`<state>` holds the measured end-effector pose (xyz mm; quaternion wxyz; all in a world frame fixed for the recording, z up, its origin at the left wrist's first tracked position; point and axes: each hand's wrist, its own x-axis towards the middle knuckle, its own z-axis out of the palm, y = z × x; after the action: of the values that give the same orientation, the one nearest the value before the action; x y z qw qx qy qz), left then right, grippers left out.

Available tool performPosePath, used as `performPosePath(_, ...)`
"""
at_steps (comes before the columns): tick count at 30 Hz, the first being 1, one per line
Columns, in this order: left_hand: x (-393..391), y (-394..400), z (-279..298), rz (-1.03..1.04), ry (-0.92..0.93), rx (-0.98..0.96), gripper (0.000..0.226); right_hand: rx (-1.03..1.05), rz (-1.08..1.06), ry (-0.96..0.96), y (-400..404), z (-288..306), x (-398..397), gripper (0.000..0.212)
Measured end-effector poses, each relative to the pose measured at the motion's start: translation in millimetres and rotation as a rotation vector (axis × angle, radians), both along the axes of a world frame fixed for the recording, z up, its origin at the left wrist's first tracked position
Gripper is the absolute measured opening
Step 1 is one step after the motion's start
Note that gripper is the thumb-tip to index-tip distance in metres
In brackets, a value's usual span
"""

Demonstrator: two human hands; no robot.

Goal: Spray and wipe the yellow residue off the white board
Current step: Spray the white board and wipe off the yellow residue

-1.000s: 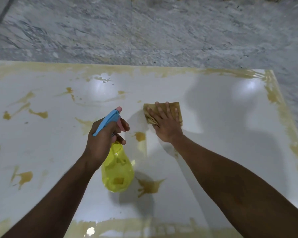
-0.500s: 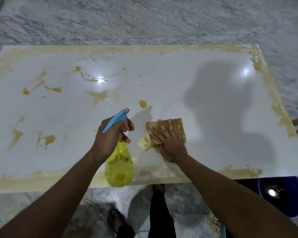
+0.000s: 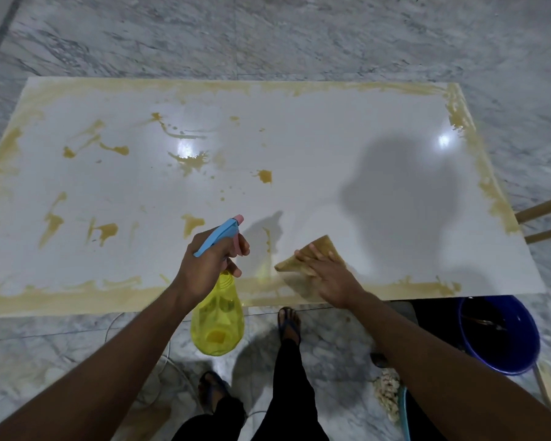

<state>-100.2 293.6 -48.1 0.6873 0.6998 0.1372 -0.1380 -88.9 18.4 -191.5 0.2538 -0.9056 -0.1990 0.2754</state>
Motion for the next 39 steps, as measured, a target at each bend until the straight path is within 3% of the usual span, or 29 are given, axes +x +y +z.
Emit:
performPosePath(1, -3.3, 1.0, -0.4, -0.004, 0.002, 0.002, 0.023, 0.15, -0.128, 0.094, 0.1, 12.3, 6.4, 0.044)
performPosePath(3, -7.5, 4.2, -3.5, -0.002, 0.0, 0.013, 0.027, 0.423, -0.499, 0.245, 0.9, 34.9, 19.2, 0.051)
performPosePath(5, -9.4, 6.6, -6.2, -0.002, 0.0, 0.034, 0.031, 0.462, -0.742, 0.338, -4.1, 50.3, 34.7, 0.046)
performPosePath(11, 9.5, 5.6, -4.8, 0.026, -0.01, 0.02, 0.03, 0.691, -1.029, 0.444, -9.3, 69.5, 93.7, 0.028)
performPosePath(15, 44.6, 7.7, -6.3, 0.078, -0.028, 0.043, 0.031, 0.663, -1.082, 0.419, 8.6, 63.9, 159.7, 0.065)
performPosePath(20, 98.5, 12.0, -11.5, 0.142, -0.06, 0.065, 0.029, 0.442, -0.96, 0.324, 40.9, 76.4, 255.1, 0.038)
performPosePath(26, 160.7, 17.3, -21.7, 0.215, -0.1, 0.105, 0.028, 0.357, -0.768, 0.006, 67.3, 70.8, 381.6, 0.05)
performPosePath(30, 194.7, 25.8, -31.1, 0.265, -0.134, 0.124, 0.034, 0.144, -0.578, -0.292, 99.4, 51.7, 456.1, 0.047)
performPosePath(36, 212.6, 40.6, -40.6, 0.329, -0.156, 0.139, 0.034, -0.135, -0.071, -0.298, 163.3, -34.2, 491.9, 0.06)
performPosePath(39, 208.9, 43.0, -42.7, 0.348, -0.135, 0.093, 0.034, -0.187, 0.036, -0.374, 172.5, -60.2, 480.7, 0.059)
